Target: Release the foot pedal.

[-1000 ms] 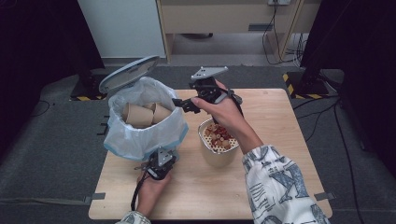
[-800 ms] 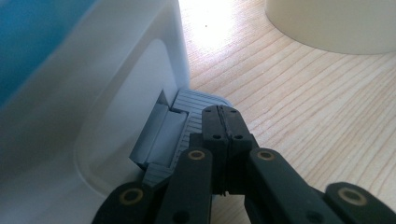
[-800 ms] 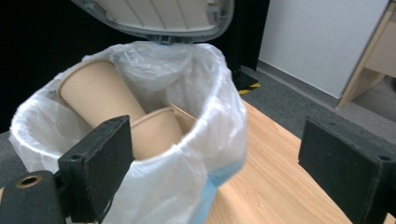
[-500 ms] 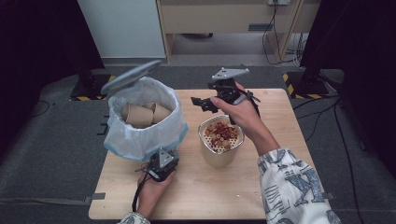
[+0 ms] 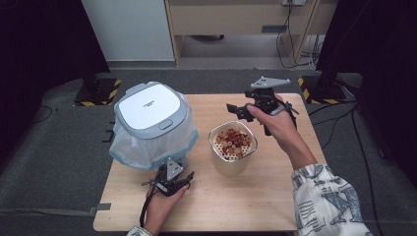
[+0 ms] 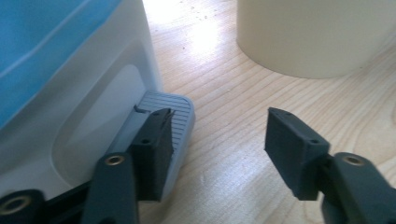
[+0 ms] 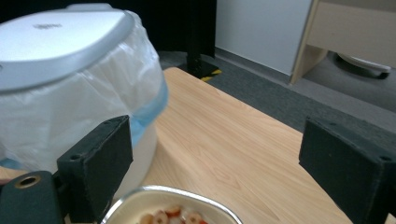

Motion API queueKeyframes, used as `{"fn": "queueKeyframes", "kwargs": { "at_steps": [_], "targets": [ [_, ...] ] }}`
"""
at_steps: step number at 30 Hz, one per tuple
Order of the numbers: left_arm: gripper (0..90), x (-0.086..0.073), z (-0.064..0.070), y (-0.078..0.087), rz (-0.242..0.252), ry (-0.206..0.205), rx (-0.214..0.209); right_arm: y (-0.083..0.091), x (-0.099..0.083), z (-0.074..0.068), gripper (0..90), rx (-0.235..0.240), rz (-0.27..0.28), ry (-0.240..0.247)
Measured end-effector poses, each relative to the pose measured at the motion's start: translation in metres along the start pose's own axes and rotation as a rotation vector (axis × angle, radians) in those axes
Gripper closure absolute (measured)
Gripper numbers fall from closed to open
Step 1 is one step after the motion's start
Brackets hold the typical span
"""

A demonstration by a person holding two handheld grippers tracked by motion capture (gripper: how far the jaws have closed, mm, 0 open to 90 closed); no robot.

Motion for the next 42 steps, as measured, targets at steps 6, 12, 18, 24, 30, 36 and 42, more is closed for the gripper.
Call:
{"fn": "queueKeyframes", "kwargs": {
  "at_steps": [6, 12, 18, 24, 30, 36, 42],
  "targets": [
    [34.1, 0.001, 0.000, 0.005, 0.012, 0.020, -0.029, 0.015, -0.021, 0.017, 9.9, -0.043, -0.013, -0.021],
    [32.7, -0.002, 0.004, 0.005, -0.015, 0.016, -0.073, 0.030, -0.041, 0.032, 9.8, -0.083, -0.017, -0.055],
    [28.0, -0.002, 0.003, 0.007, -0.015, 0.002, -0.082, 0.045, -0.062, 0.043, 9.7, -0.126, -0.028, -0.075],
    [26.0, -0.007, -0.002, 0.011, -0.030, -0.039, -0.085, 0.055, -0.084, 0.047, 8.8, -0.146, -0.036, -0.094],
    [21.8, -0.007, -0.007, 0.017, -0.022, -0.010, -0.098, 0.063, -0.114, 0.049, 8.4, -0.149, -0.058, -0.110],
    [21.3, -0.010, -0.004, 0.020, -0.035, -0.010, -0.115, 0.069, -0.143, 0.051, 7.8, -0.168, -0.087, -0.120],
    [20.3, -0.016, -0.005, 0.024, -0.048, -0.006, -0.122, 0.073, -0.169, 0.047, 7.8, -0.175, -0.114, -0.134]
  ]
}}
Point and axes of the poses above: each handheld gripper's, and its own axes: y roughly backward along the jaws, x roughly out of its top, z roughly to its right, the point moved 6 cm from there along -y, roughly forward along the jaws, and after that the axes turned 5 degrees about y, right-handed, at the moved point
